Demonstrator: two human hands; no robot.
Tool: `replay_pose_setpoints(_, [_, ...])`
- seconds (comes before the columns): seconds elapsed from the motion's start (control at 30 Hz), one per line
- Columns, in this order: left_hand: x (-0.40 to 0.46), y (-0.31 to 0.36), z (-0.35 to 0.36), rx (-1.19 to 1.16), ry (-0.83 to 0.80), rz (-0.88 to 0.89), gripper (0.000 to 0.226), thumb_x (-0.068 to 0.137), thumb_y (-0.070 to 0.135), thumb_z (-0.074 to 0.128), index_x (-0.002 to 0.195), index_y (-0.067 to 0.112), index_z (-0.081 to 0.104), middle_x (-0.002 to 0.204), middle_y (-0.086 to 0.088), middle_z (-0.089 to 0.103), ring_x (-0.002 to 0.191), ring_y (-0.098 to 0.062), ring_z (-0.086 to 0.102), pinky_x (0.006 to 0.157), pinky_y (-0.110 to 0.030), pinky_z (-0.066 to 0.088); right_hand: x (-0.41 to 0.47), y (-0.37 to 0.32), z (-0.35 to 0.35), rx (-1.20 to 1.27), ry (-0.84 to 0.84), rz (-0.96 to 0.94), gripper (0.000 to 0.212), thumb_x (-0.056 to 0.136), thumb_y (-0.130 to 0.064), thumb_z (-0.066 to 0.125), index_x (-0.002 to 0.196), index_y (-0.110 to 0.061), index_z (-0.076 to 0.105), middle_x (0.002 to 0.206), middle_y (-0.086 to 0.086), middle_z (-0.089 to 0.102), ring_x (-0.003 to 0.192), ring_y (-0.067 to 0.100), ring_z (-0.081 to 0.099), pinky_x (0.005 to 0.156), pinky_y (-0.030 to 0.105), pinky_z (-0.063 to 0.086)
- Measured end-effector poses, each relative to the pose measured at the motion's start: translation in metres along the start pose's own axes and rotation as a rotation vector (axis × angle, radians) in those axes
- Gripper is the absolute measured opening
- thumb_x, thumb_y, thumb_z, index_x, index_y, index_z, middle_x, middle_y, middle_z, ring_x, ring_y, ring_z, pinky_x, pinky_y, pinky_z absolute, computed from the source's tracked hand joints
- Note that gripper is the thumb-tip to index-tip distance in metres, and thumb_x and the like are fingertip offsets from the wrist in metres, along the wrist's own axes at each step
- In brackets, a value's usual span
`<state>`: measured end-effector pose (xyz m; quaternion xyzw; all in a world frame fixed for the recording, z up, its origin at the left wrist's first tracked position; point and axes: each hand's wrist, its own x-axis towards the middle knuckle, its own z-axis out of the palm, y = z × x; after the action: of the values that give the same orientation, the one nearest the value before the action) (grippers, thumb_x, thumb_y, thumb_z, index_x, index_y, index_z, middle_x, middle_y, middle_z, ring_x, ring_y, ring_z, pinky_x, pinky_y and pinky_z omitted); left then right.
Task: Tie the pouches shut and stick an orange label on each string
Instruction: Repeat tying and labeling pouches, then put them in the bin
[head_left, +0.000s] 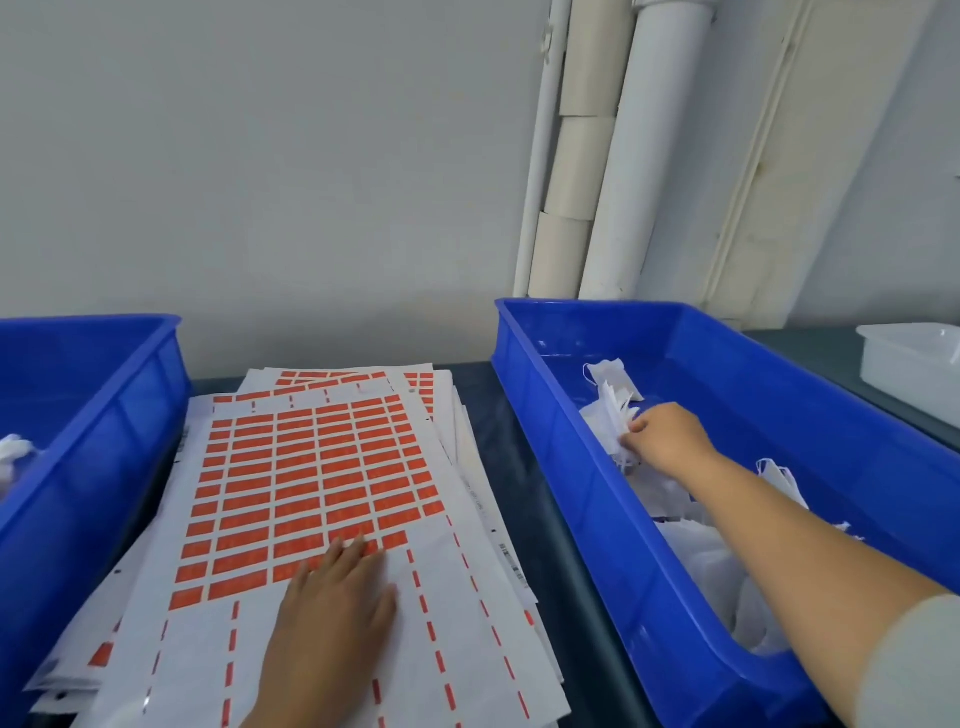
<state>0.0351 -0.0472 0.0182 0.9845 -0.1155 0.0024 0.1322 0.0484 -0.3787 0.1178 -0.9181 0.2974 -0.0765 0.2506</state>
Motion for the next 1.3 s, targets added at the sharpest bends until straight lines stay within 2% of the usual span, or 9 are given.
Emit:
replay_pose_setpoints(0.07, [0.001, -0.002, 0.001, 0.002, 0.008, 0.001, 0.057, 0.093, 0.057, 0.028, 0.146, 0.036, 0.022, 0.154, 0.017, 0.013, 0.143, -0.008, 0.009, 0.113, -0.034, 0.002, 0.001, 0.003, -0.001, 0.044, 0.034, 0.031, 0.026, 0.082, -0.004, 0.058, 0.061, -0.006, 0.044, 0.059, 0.008, 0.036, 0.057, 0.02, 0.033, 0.053, 0.029, 0.027])
replay_pose_setpoints(0.17, [0.001, -0.003, 0.004, 0.0, 0.011, -0.005, 0.058, 0.092, 0.058, 0.03, 0.145, 0.036, 0.024, 0.154, 0.017, 0.015, 0.143, -0.008, 0.011, 0.114, -0.034, 0.004, 0.003, 0.01, -0.006, 0.267, 0.051, 0.106, 0.017, 0.082, -0.012, 0.069, 0.074, 0.002, 0.067, 0.068, 0.014, 0.054, 0.064, 0.024, 0.051, 0.063, 0.036, 0.047])
replay_pose_setpoints(0.27, [0.0, -0.004, 0.005, -0.022, 0.013, -0.012, 0.058, 0.092, 0.058, 0.03, 0.145, 0.036, 0.024, 0.154, 0.017, 0.015, 0.143, -0.008, 0.01, 0.114, -0.034, 0.004, 0.002, 0.017, -0.011, 0.593, 0.012, 0.227, 0.009, 0.082, -0.008, 0.073, 0.082, 0.0, 0.07, 0.075, 0.009, 0.065, 0.065, 0.017, 0.059, 0.054, 0.024, 0.049])
replay_pose_setpoints(0.53, [0.0, -0.005, 0.005, -0.032, 0.008, -0.022, 0.058, 0.092, 0.058, 0.032, 0.145, 0.037, 0.025, 0.154, 0.017, 0.016, 0.143, -0.007, 0.011, 0.115, -0.034, 0.005, -0.004, 0.009, -0.025, 1.088, 0.005, 0.222, 0.017, 0.086, 0.003, 0.064, 0.085, -0.013, 0.064, 0.084, 0.007, 0.067, 0.074, 0.016, 0.064, 0.063, 0.026, 0.049])
replay_pose_setpoints(0.73, [-0.001, -0.003, 0.002, -0.052, 0.028, -0.024, 0.058, 0.092, 0.059, 0.032, 0.145, 0.037, 0.025, 0.153, 0.018, 0.017, 0.142, -0.006, 0.012, 0.114, -0.033, 0.005, -0.03, -0.026, -0.052, 1.218, 0.071, 0.044, 0.017, 0.087, -0.001, 0.06, 0.09, -0.017, 0.064, 0.089, 0.008, 0.068, 0.068, 0.013, 0.068, 0.059, 0.025, 0.055])
replay_pose_setpoints(0.93, [-0.003, -0.003, 0.0, -0.098, 0.04, -0.028, 0.056, 0.092, 0.057, 0.035, 0.144, 0.038, 0.027, 0.152, 0.019, 0.02, 0.142, -0.006, 0.015, 0.114, -0.032, 0.005, -0.087, -0.093, -0.068, 1.173, -0.121, -0.23, 0.016, 0.085, 0.005, 0.062, 0.084, -0.011, 0.063, 0.069, 0.002, 0.064, 0.053, 0.011, 0.06, 0.051, 0.02, 0.051])
replay_pose_setpoints(1.03, [-0.008, -0.002, -0.003, -0.284, 0.073, -0.109, 0.048, 0.09, 0.051, 0.047, 0.136, 0.037, 0.042, 0.145, 0.017, 0.038, 0.133, -0.009, 0.036, 0.112, -0.034, 0.024, -0.121, -0.129, -0.057, 1.201, -0.2, -0.277, 0.016, 0.086, 0.006, 0.062, 0.084, -0.01, 0.062, 0.071, 0.004, 0.067, 0.053, 0.011, 0.064, 0.051, 0.019, 0.051])
replay_pose_setpoints(1.1, [-0.009, -0.002, -0.007, -0.523, 0.112, -0.183, 0.036, 0.089, 0.041, 0.056, 0.124, 0.035, 0.053, 0.133, 0.015, 0.052, 0.115, -0.008, 0.052, 0.102, -0.032, 0.039, -0.142, -0.148, -0.038, 1.246, -0.271, -0.261, 0.016, 0.085, 0.006, 0.062, 0.082, -0.01, 0.062, 0.075, 0.007, 0.069, 0.055, 0.012, 0.066, 0.051, 0.02, 0.051])
replay_pose_setpoints(1.3, [-0.008, -0.005, -0.013, -0.961, 0.258, -0.401, 0.022, 0.094, 0.032, 0.049, 0.11, 0.024, 0.06, 0.107, 0.006, 0.061, 0.084, -0.005, 0.05, 0.084, -0.028, 0.045, -0.174, -0.173, 0.039, 1.263, -0.51, -0.09, 0.012, 0.085, -0.001, 0.066, 0.088, -0.013, 0.065, 0.077, 0.004, 0.075, 0.067, 0.018, 0.073, 0.058, 0.025, 0.057])
